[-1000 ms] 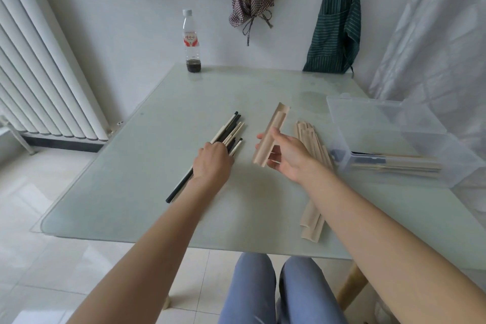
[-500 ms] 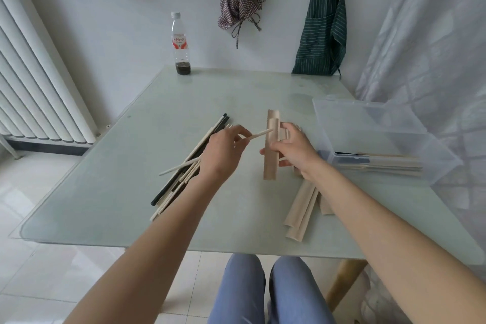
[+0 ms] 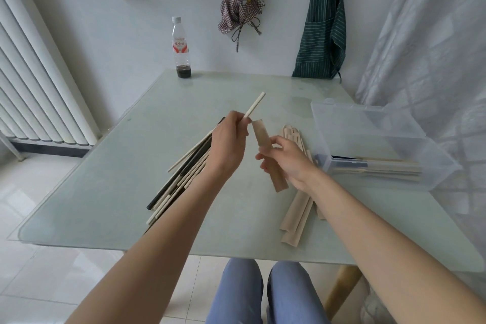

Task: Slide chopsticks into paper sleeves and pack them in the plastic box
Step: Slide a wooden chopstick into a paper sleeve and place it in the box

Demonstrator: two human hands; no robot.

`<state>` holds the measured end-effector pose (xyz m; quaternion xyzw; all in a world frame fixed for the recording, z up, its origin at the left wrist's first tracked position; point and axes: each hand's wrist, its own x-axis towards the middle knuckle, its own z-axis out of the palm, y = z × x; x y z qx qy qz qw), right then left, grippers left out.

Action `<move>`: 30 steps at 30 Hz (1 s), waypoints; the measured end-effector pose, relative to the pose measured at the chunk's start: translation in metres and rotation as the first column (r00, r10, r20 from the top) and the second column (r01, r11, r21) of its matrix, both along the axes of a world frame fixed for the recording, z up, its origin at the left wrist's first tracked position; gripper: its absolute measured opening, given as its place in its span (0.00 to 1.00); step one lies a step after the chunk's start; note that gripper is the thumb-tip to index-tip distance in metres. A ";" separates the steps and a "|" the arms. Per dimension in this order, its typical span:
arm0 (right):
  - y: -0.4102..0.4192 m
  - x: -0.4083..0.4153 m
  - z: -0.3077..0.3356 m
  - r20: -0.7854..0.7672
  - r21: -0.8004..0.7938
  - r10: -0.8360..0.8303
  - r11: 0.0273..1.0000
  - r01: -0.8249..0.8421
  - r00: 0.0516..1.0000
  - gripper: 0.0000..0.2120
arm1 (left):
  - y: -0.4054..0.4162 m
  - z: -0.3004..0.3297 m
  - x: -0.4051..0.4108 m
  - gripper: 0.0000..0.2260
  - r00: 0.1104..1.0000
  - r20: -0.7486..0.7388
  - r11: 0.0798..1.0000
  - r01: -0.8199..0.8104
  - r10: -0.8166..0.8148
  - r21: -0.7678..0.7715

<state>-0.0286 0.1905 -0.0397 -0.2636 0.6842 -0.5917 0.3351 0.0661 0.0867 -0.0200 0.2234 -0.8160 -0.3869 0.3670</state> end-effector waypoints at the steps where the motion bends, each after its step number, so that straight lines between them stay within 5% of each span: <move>1: -0.001 0.002 0.000 0.018 -0.007 0.020 1.000 -0.020 1.000 0.04 | 0.000 0.000 -0.002 0.09 1.000 0.007 1.000 0.003 -0.002 -0.024; 6: -0.004 0.006 0.005 0.103 -0.071 0.042 0.997 -0.035 0.994 0.10 | 0.000 -0.008 -0.006 0.10 0.997 0.053 0.985 0.058 -0.049 -0.163; 10: -0.002 0.008 0.008 0.112 -0.097 0.065 0.994 -0.054 0.992 0.12 | 0.005 -0.007 -0.003 0.10 0.996 -0.053 0.975 0.053 -0.066 -0.216; 14: -0.002 0.009 0.011 0.092 -0.091 0.053 0.995 -0.044 0.994 0.07 | 0.013 0.010 -0.002 0.06 0.960 -0.267 0.991 0.105 -0.081 0.079; 17: 0.002 0.006 0.012 0.080 -0.065 0.008 0.998 -0.003 0.997 0.06 | 0.008 0.012 -0.001 0.05 0.918 -0.391 0.938 0.081 0.062 0.338; 19: 0.005 0.003 0.011 0.065 -0.055 -0.007 0.998 0.010 0.998 0.08 | 0.000 0.003 -0.003 0.07 0.938 -0.324 0.869 0.054 0.125 0.492; 22: 0.008 0.001 0.008 0.048 -0.045 -0.018 0.999 0.020 0.999 0.08 | -0.003 -0.009 -0.004 0.16 0.948 -0.295 0.624 0.162 0.116 0.764; 26: 0.008 -0.001 0.005 0.032 -0.023 -0.035 0.999 0.035 0.999 0.09 | -0.001 -0.011 0.001 0.10 0.861 -0.488 0.334 0.422 0.143 0.843; 28: 0.009 -0.004 0.004 -0.012 0.001 -0.037 0.999 0.037 0.999 0.11 | -0.001 -0.009 0.002 0.07 0.812 -0.552 0.277 0.495 0.190 0.824; 30: 0.010 -0.006 0.002 -0.068 0.026 -0.042 0.999 0.044 0.997 0.12 | -0.002 -0.008 0.003 0.07 0.810 -0.561 0.333 0.488 0.172 0.807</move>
